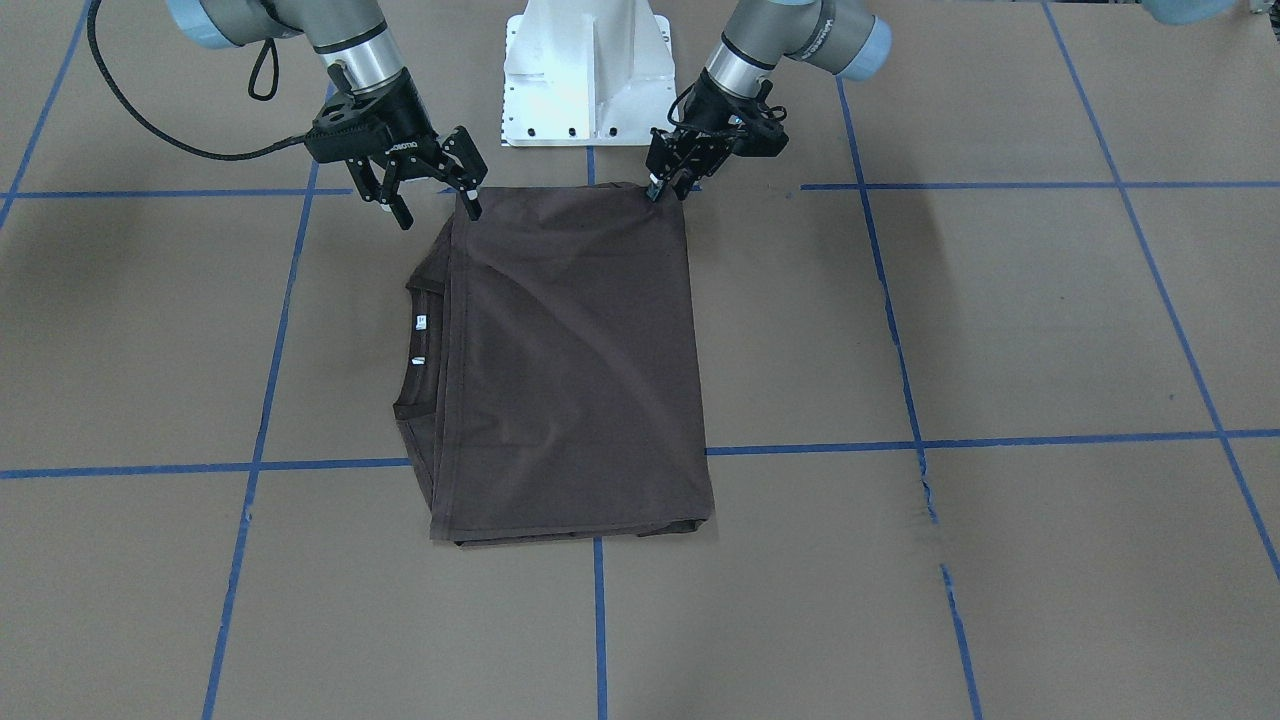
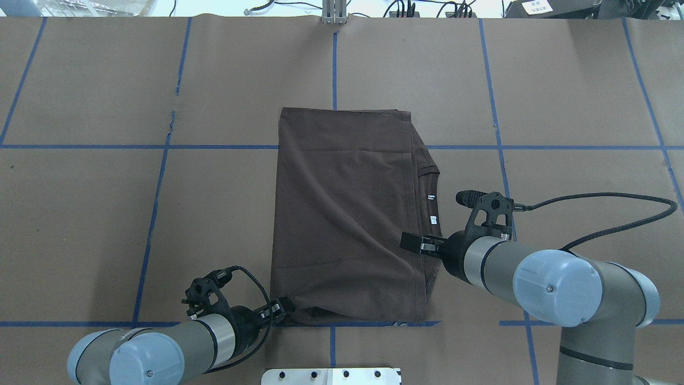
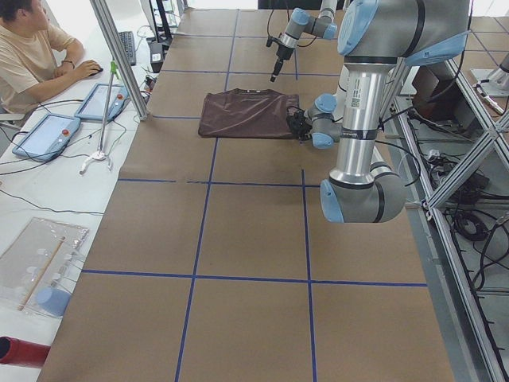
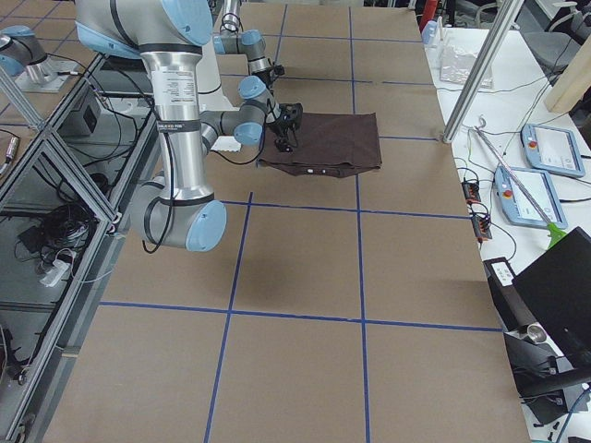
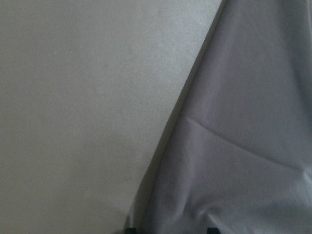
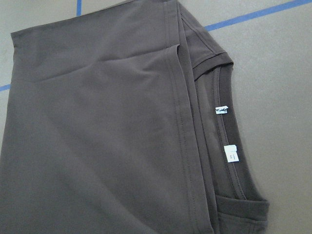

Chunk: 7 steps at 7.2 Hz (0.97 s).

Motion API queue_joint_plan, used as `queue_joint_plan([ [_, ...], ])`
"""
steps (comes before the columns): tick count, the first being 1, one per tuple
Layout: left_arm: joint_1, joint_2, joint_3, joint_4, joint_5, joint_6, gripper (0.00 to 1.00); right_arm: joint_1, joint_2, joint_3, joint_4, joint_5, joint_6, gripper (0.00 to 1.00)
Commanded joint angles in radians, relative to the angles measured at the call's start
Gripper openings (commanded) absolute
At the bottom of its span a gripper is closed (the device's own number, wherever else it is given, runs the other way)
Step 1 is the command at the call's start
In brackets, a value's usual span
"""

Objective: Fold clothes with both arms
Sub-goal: 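Grasp the near edge of the shirt with both grippers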

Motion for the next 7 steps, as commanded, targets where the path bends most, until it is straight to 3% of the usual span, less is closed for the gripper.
queue_joint_plan([
  [1, 0.001, -0.007, 0.001, 0.000, 0.000, 0.000, 0.38, -0.001, 0.000, -0.001, 0.000, 0.000, 0.000, 1.00],
  [2, 0.001, -0.011, 0.001, 0.000, 0.000, 0.000, 0.34, -0.001, 0.000, -0.004, 0.000, 0.000, 0.000, 1.00],
  [3, 0.001, -0.011, 0.001, 0.000, 0.000, 0.000, 0.00, -0.001, 0.000, -0.004, -0.002, 0.000, 0.000, 1.00],
  [4, -0.001, -0.010, -0.003, 0.000, 0.000, 0.002, 0.00, -0.001, 0.000, -0.009, -0.002, -0.001, 0.003, 0.99],
  [5, 0.001, -0.011, -0.010, 0.000, 0.000, 0.002, 0.00, -0.007, 0.003, -0.006, -0.015, -0.001, 0.106, 0.87],
  [6, 0.001, -0.014, -0.010, 0.000, -0.002, 0.003, 0.00, -0.009, 0.012, 0.008, -0.084, -0.001, 0.229, 0.69],
  [7, 0.001, -0.023, -0.007, 0.002, -0.003, 0.003, 0.00, -0.021, 0.061, 0.010, -0.175, -0.006, 0.317, 0.66],
])
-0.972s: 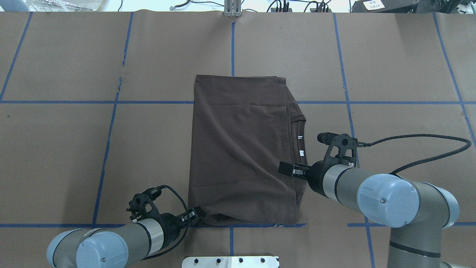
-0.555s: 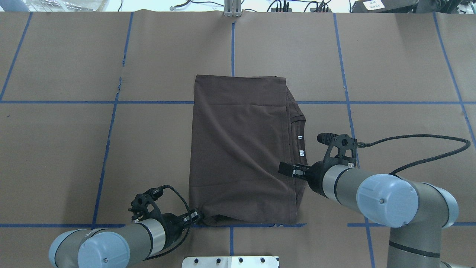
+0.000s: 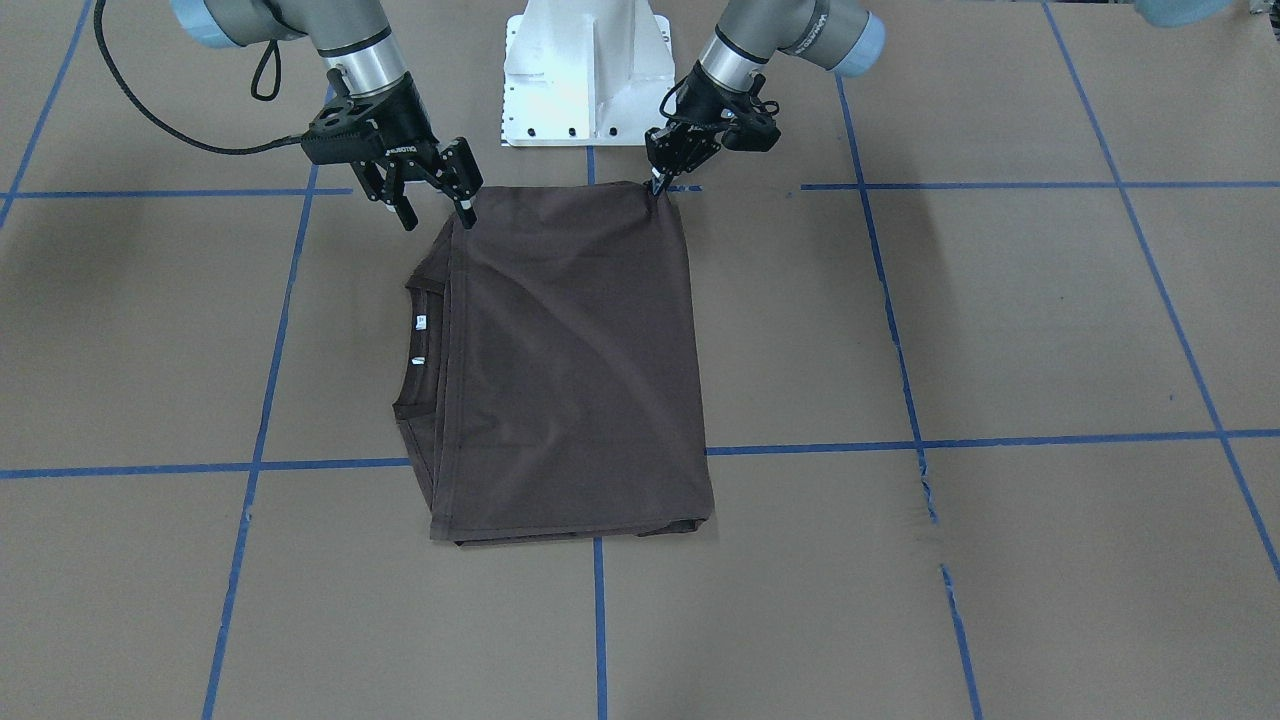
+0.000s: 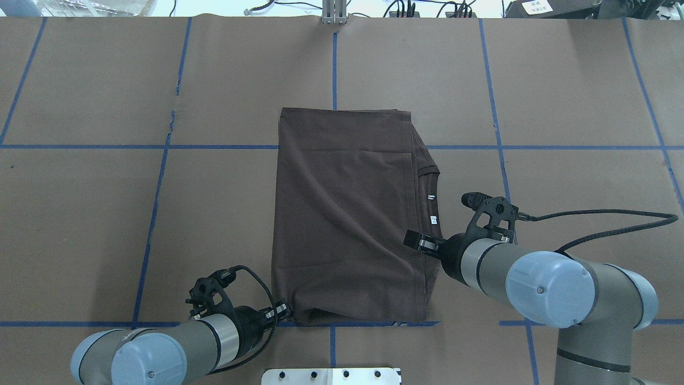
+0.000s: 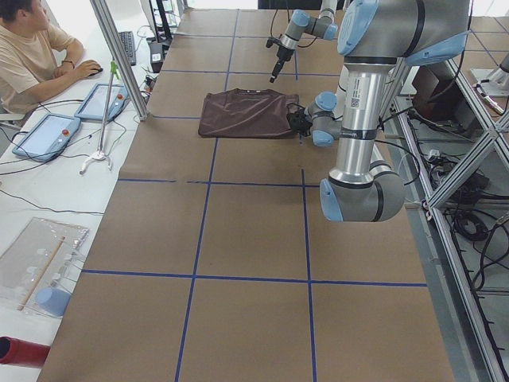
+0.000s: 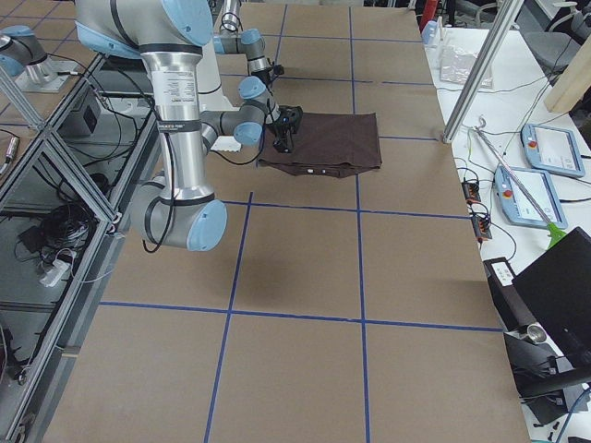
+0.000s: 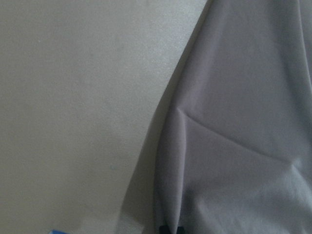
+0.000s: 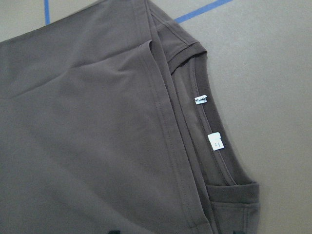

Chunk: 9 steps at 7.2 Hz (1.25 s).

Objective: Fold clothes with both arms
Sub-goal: 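Grasp the near edge of the shirt with both grippers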

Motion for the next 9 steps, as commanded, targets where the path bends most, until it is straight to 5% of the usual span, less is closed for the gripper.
queue_joint_plan([
  [1, 0.000, -0.017, 0.004, 0.001, -0.002, 0.001, 0.00, -0.052, 0.111, 0.004, -0.218, -0.025, 0.174, 0.66],
  [2, 0.000, -0.020, 0.006, 0.001, -0.003, 0.001, 0.00, -0.131, 0.149, -0.003, -0.318, -0.089, 0.238, 0.68],
  [4, 0.000, -0.028, 0.006, 0.001, -0.006, 0.001, 0.00, -0.184, 0.144, -0.052, -0.325, -0.116, 0.248, 0.68],
  [9, 0.000, -0.028, 0.000, 0.001, -0.005, 0.001, 0.00, -0.164, 0.134, -0.091, -0.328, -0.119, 0.142, 0.67],
])
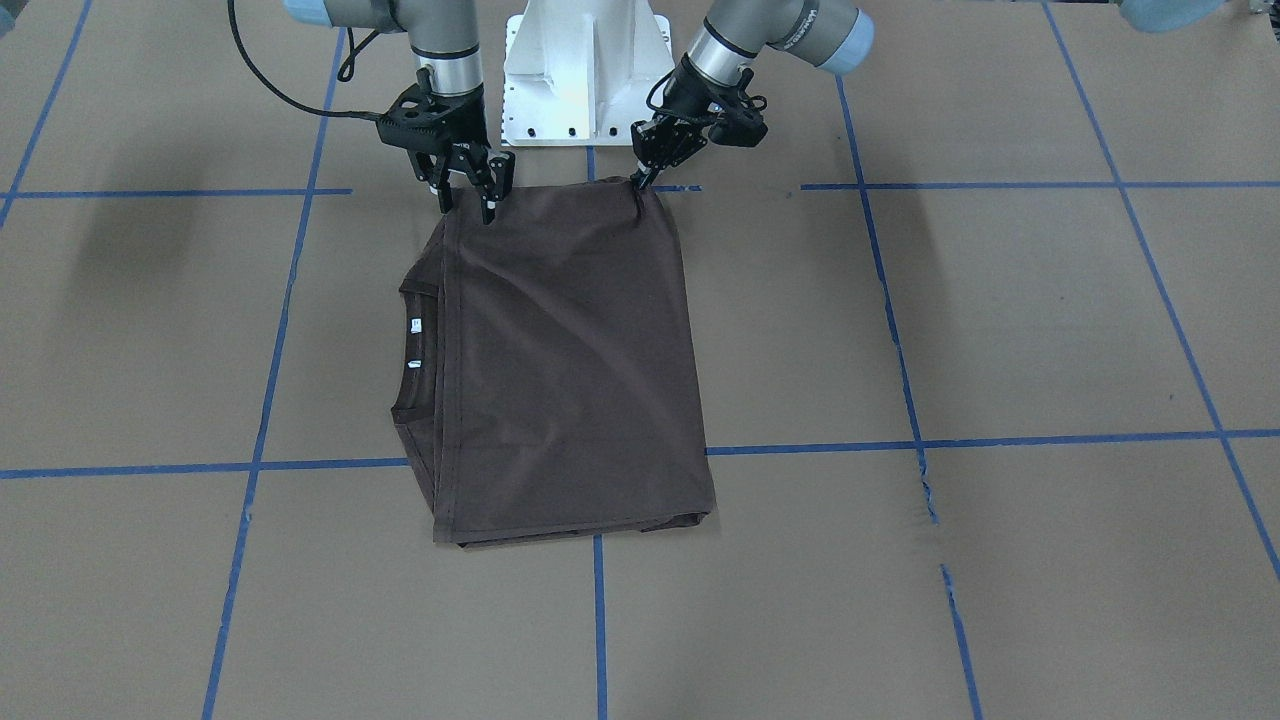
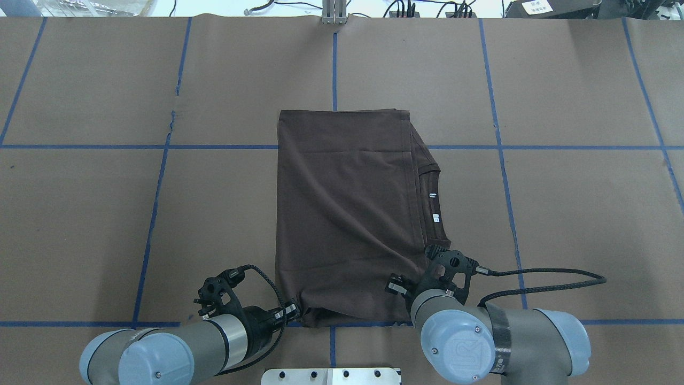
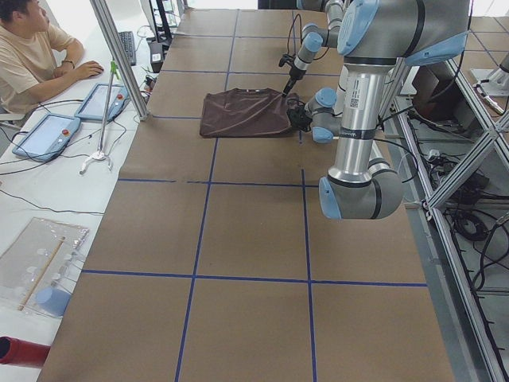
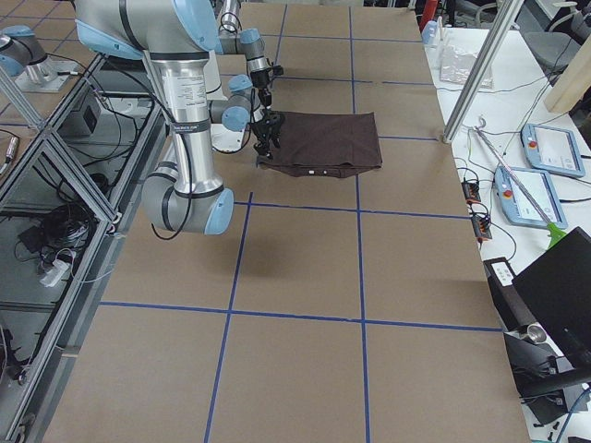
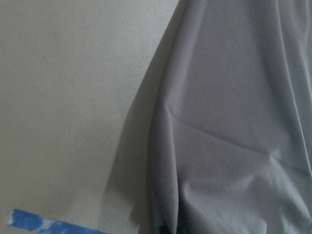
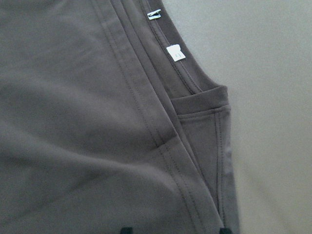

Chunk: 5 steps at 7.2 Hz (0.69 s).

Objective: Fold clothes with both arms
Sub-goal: 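Grasp the near edge of the shirt with both grippers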

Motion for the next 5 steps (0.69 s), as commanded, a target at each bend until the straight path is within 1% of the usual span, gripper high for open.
queue_joint_plan([
  [1, 0.000, 0.001, 0.000, 0.000, 0.000, 0.000, 0.00, 0.000, -0.004, -0.011, 0.002, -0.001, -0.009, 0.66],
  [2, 0.000, 0.001, 0.000, 0.000, -0.001, 0.000, 0.00, -0.002, -0.026, -0.013, 0.007, -0.001, -0.006, 0.66],
  [5, 0.000, 0.001, -0.002, -0.002, -0.001, 0.000, 0.00, -0.011, -0.030, -0.011, 0.010, -0.001, 0.001, 0.63],
])
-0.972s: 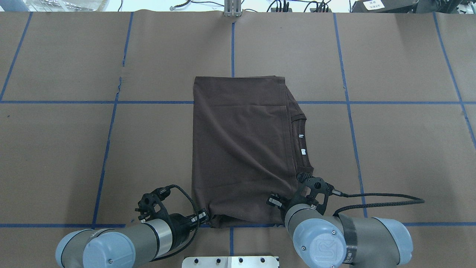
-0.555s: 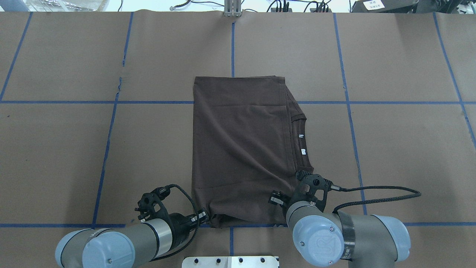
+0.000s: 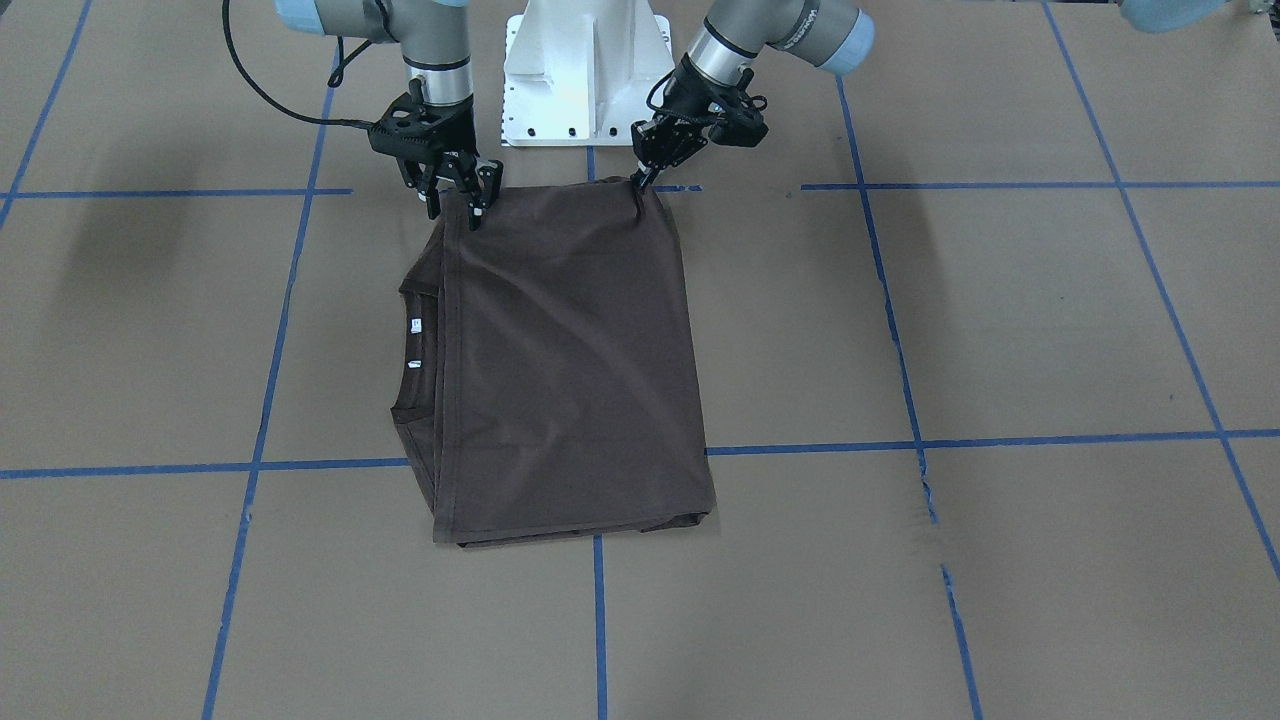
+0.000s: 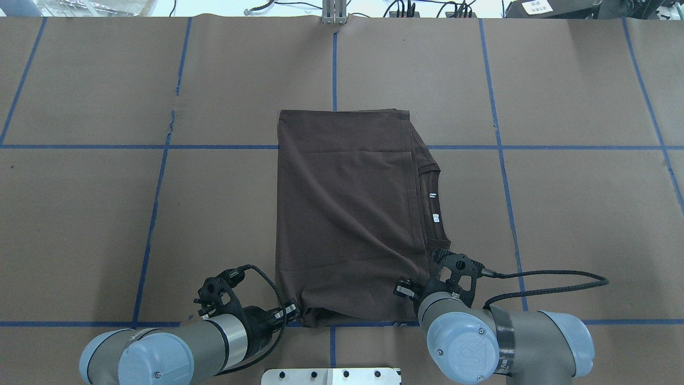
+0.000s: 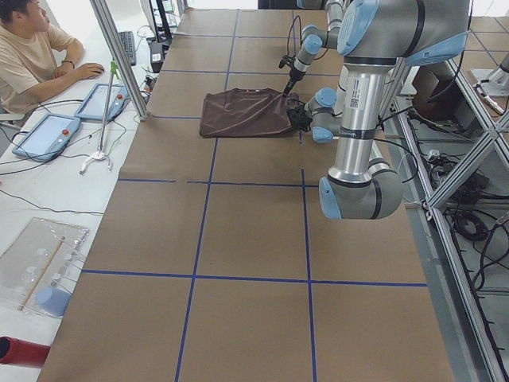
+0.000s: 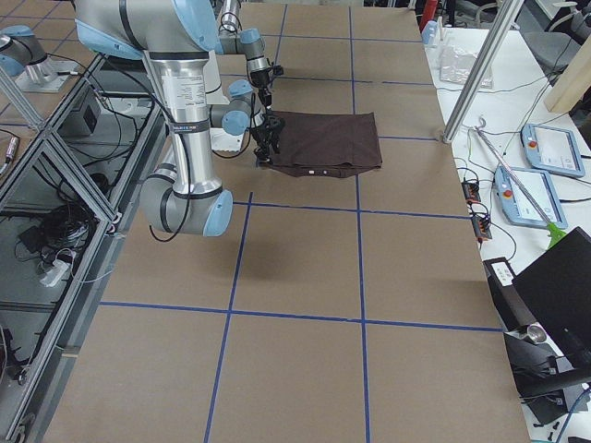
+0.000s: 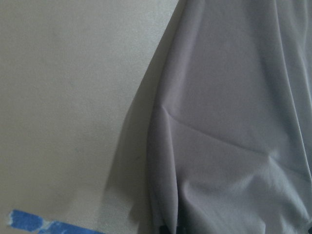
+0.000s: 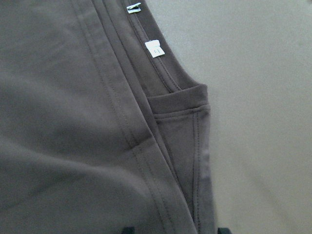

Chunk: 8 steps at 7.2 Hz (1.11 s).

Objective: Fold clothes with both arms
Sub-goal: 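Grasp the near edge of the shirt with both grippers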

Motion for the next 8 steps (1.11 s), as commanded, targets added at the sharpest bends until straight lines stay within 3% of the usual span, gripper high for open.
queue_joint_plan([
  [1, 0.000, 0.001, -0.001, -0.001, 0.000, 0.000, 0.00, -0.004, -0.001, 0.000, 0.001, -0.001, 0.003, 0.63],
  [8, 0.000, 0.000, -0.001, -0.001, -0.002, 0.000, 0.00, -0.012, -0.001, -0.012, 0.001, -0.001, 0.006, 0.59],
])
